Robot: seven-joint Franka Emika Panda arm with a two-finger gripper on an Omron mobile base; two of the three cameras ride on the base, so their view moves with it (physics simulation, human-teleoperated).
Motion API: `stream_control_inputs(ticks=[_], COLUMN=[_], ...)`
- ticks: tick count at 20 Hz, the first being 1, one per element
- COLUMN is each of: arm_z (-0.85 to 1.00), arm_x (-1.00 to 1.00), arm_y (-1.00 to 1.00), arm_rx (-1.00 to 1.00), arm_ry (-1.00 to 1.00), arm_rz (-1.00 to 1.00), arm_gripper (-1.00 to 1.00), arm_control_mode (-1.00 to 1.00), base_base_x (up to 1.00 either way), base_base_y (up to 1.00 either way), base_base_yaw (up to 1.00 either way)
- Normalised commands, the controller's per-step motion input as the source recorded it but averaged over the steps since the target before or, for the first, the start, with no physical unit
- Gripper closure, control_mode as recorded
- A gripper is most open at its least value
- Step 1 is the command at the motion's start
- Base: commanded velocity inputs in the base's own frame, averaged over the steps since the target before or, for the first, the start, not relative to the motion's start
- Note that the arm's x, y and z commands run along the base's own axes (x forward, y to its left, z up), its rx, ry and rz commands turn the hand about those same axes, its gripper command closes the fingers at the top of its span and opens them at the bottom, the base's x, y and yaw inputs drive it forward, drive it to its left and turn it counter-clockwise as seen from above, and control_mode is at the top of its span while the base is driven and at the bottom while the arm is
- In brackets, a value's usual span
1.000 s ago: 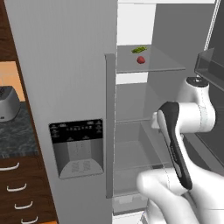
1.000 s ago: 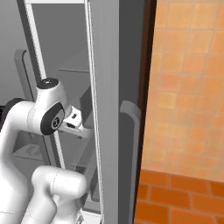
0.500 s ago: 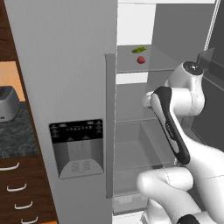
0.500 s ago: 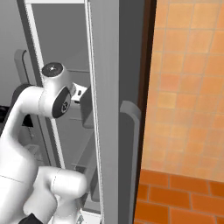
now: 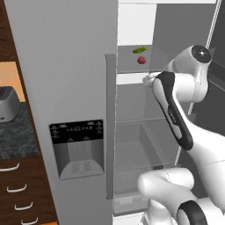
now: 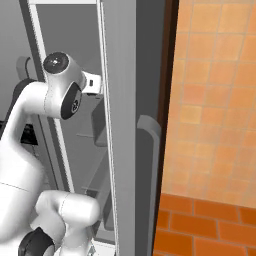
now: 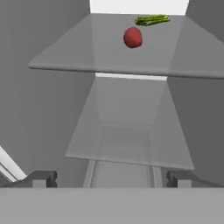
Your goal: Take the strawberry from the fridge and place it on top of the pancake, located on the dining counter.
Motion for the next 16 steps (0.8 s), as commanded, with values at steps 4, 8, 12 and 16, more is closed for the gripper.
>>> stream_control_inputs(ticks=[4, 8, 12, 16], arm_z=[0.30, 0.15, 0.20, 0.05], arm_x=[0.45, 0.64, 0.54, 0.76], arm_y=[0.00, 0.00, 0.00, -0.12], arm_rx=[-0.04, 0.00, 0.00, 0.01], arm_ry=[0.00, -0.20, -0.03, 0.12], arm_rz=[-0.02, -0.04, -0.06, -0.04], arm_gripper=[-1.00, -1.00, -1.00, -1.00], arm_control_mode=[-1.00, -1.00, -1.00, -1.00], base_base_x=[0.00, 0.00, 0.00, 0.00], base_base_y=[0.00, 0.00, 0.00, 0.00], base_base_yaw=[0.00, 0.00, 0.00, 0.00])
